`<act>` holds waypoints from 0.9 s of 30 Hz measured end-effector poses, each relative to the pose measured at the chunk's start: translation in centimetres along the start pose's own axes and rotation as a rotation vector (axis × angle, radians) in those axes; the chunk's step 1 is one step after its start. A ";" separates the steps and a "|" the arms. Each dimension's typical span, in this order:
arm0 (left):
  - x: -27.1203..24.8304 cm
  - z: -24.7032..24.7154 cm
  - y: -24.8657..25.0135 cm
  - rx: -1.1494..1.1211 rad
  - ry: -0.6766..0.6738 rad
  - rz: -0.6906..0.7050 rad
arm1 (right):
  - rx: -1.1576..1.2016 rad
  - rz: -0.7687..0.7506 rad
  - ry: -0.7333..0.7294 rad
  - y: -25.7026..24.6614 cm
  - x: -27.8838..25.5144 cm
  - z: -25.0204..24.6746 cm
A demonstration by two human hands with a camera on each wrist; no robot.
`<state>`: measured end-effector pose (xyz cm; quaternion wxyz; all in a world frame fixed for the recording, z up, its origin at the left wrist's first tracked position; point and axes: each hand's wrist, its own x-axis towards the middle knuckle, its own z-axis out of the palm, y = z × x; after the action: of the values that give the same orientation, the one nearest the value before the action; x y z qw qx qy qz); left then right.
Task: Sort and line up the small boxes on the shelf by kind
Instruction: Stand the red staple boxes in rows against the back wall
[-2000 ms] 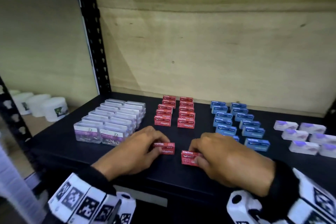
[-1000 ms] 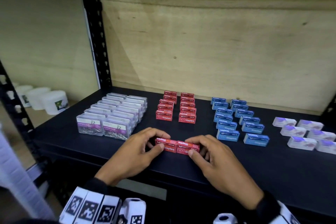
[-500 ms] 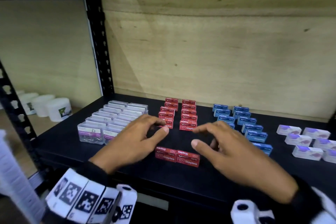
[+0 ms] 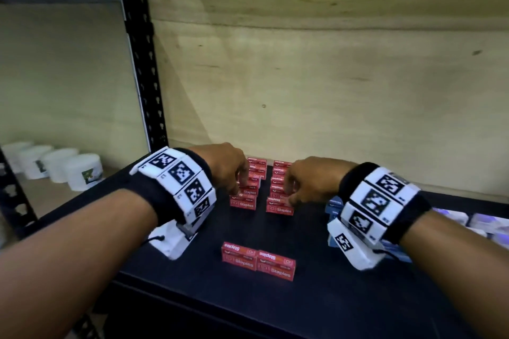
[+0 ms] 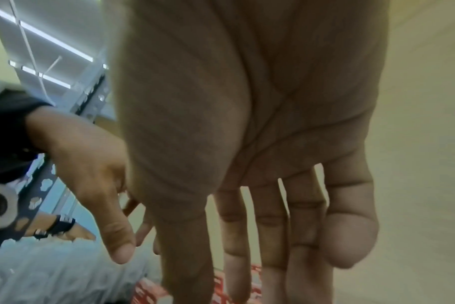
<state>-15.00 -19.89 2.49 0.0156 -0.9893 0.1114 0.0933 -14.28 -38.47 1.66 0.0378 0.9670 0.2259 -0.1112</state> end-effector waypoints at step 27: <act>-2.0 0.6 1.7 0.016 -0.244 0.067 | -0.011 -0.153 -0.145 -0.7 -3.5 0.9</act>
<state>-17.40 -21.10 2.30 0.0340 -0.9661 0.1424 0.2124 -17.80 -39.40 1.62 0.0506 0.9362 0.2962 -0.1825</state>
